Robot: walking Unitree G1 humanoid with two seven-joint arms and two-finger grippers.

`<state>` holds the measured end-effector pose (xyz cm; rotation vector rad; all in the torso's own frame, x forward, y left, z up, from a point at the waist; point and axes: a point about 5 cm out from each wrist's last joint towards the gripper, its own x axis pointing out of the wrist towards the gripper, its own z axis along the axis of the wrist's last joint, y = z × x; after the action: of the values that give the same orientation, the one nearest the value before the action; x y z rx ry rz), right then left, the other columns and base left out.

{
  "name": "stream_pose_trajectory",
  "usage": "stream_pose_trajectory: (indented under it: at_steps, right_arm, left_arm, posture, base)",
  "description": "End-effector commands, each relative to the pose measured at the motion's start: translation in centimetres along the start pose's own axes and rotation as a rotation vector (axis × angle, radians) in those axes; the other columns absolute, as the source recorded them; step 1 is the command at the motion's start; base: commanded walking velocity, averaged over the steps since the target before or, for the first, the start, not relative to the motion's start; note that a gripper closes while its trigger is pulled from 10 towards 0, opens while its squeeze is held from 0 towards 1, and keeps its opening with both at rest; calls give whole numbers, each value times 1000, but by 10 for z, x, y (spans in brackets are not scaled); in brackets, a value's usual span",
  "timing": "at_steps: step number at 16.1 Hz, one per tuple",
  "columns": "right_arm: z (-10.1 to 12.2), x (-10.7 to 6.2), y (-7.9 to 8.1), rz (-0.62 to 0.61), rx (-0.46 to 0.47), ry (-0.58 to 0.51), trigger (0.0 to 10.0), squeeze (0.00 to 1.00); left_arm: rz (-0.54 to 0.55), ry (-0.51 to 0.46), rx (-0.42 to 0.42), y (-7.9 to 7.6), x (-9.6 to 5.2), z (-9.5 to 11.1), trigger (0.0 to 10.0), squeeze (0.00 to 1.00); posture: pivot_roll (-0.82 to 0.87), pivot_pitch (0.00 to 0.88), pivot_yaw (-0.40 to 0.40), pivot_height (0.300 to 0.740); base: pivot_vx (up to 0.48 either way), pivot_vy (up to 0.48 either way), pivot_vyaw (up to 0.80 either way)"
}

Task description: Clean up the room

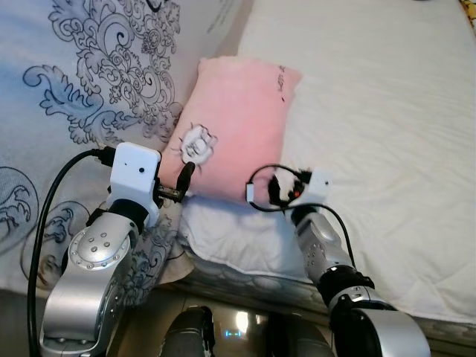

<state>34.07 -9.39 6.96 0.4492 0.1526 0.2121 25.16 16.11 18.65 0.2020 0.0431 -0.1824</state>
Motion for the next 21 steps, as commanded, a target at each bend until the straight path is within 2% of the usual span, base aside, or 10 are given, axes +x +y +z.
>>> stream_pose_trajectory:
  at_steps: [1, 3, 5, 7, 9, 12, 14, 17, 20, 21]
  right_arm:
    - [2, 0, 6, 42, 6, -17, 10000, 0]
    - [-3, -5, 0, 36, -17, 6, 10000, 0]
    - [-6, -13, -19, -11, -86, 33, 10000, 0]
    - [-10, -29, -40, -50, -185, 49, 10000, 0]
    - [-20, -50, -60, -118, -217, 79, 10000, 0]
    - [-26, -69, -61, -154, -236, 67, 10000, 0]
    - [-39, -94, -52, -125, -225, 111, 10000, 0]
    - [-57, -126, -51, -127, -185, 201, 10000, 0]
    - [-55, -151, -58, -126, -239, 261, 10000, 0]
    - [-49, -151, -59, -120, -274, 235, 10000, 0]
  left_arm:
    - [-4, -15, 0, -2, -1, 4, 10000, 0]
    - [-5, -13, -8, -3, 1, 4, 10000, 0]
    - [-15, -17, -14, -7, 2, 5, 10000, 0]
    - [-17, -18, -21, -9, 3, 5, 10000, 0]
    - [-16, -22, -30, -9, 5, 5, 10000, 0]
    - [-17, -35, -36, -10, 10, 7, 10000, 0]
    - [-19, -46, -41, -10, 12, 8, 10000, 0]
    - [-24, -55, -59, -15, 17, 8, 10000, 0]
    - [-22, -65, -68, -17, 22, 8, 10000, 0]
    - [-11, -76, -72, -16, 24, 8, 10000, 0]
  posture:
    - [258, 223, -8, 719]
    - [251, 218, -11, 719]
    - [247, 215, -15, 719]
    - [241, 208, -22, 719]
    - [228, 195, -26, 719]
    - [206, 178, -33, 719]
    - [188, 169, -43, 719]
    - [159, 148, -56, 719]
    - [149, 127, -64, 719]
    - [143, 97, -70, 719]
  base:
    - [0, 0, 0]
    - [0, 0, 0]
    - [0, 0, 0]
    - [0, 0, 0]
    - [0, 0, 0]
    - [0, 0, 0]
    - [0, 0, 0]
    - [0, 0, 0]
    - [0, 0, 0]
    - [0, 0, 0]
